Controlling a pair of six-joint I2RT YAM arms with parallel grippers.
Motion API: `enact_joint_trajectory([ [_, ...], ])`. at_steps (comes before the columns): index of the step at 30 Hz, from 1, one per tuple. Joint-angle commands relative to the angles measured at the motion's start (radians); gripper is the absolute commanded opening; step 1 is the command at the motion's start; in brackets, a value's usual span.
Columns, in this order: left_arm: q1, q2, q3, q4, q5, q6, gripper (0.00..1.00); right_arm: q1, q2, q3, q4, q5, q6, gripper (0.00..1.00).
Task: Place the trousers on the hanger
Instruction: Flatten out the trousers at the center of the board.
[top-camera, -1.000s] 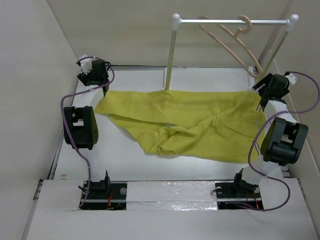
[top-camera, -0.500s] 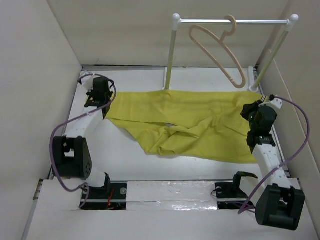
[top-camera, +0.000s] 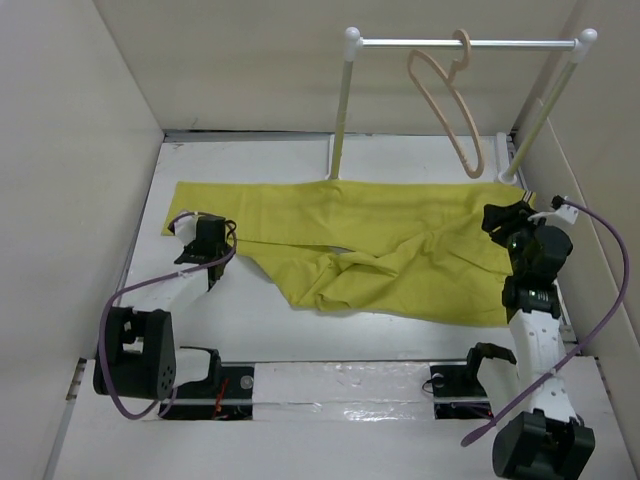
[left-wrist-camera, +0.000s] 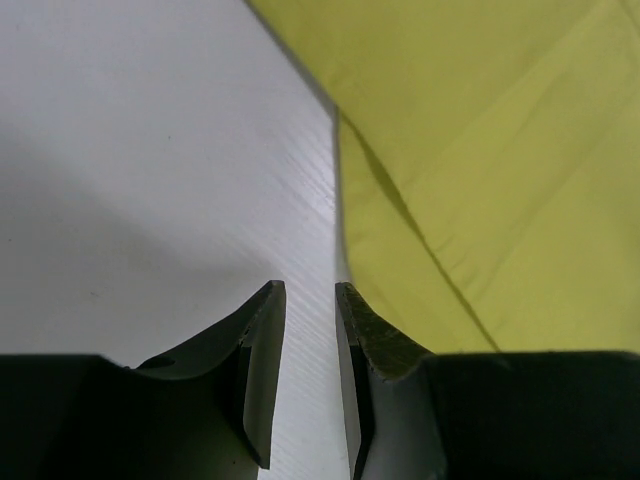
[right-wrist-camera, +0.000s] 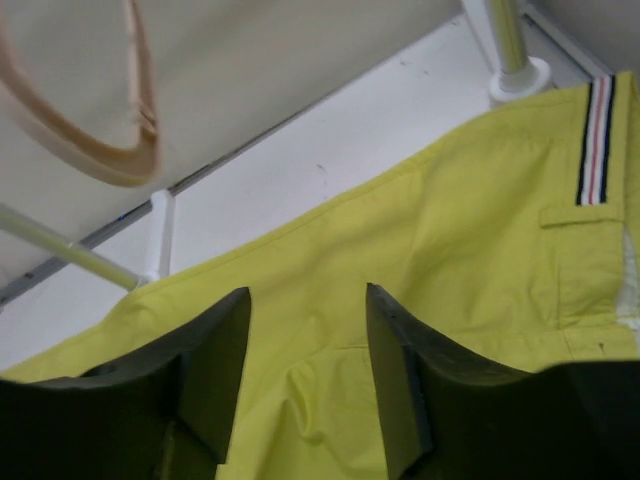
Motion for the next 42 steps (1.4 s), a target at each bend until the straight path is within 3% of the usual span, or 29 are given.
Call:
enact_joint_trajectory([
  [1, 0.002, 0.031, -0.014, 0.014, 0.0, -0.024, 0.25, 0.026, -0.049, -0.015, -0.011, -0.101, -0.014, 0.52],
  [5, 0.002, 0.095, 0.017, 0.037, 0.011, -0.017, 0.33, 0.061, -0.107, -0.09, 0.025, -0.153, -0.011, 0.5],
  [16, 0.002, 0.279, 0.118, 0.051, -0.016, -0.04, 0.32, 0.113, -0.129, -0.175, 0.049, -0.294, -0.088, 0.49],
  [25, 0.002, 0.325, 0.15, 0.057, -0.021, -0.033, 0.32, 0.21, -0.066, -0.169, 0.084, -0.277, -0.108, 0.49],
  [29, 0.002, 0.365, 0.183, 0.055, -0.021, -0.025, 0.23, 0.233, -0.053, -0.166, 0.092, -0.265, -0.109, 0.48],
  [31, 0.002, 0.376, 0.204, 0.046, -0.026, -0.022, 0.09, 0.254, -0.052, -0.164, 0.094, -0.26, -0.112, 0.47],
  [32, 0.002, 0.379, 0.209, 0.048, -0.023, -0.007, 0.01, 0.28, -0.047, -0.164, 0.097, -0.256, -0.112, 0.47],
  [37, -0.009, 0.293, 0.218, 0.022, 0.006, 0.022, 0.0, 0.461, -0.009, -0.123, 0.087, -0.168, -0.129, 0.42],
  [42, -0.009, 0.044, 0.14, -0.001, 0.057, 0.042, 0.0, 0.72, 0.077, -0.022, 0.072, -0.064, -0.163, 0.36],
])
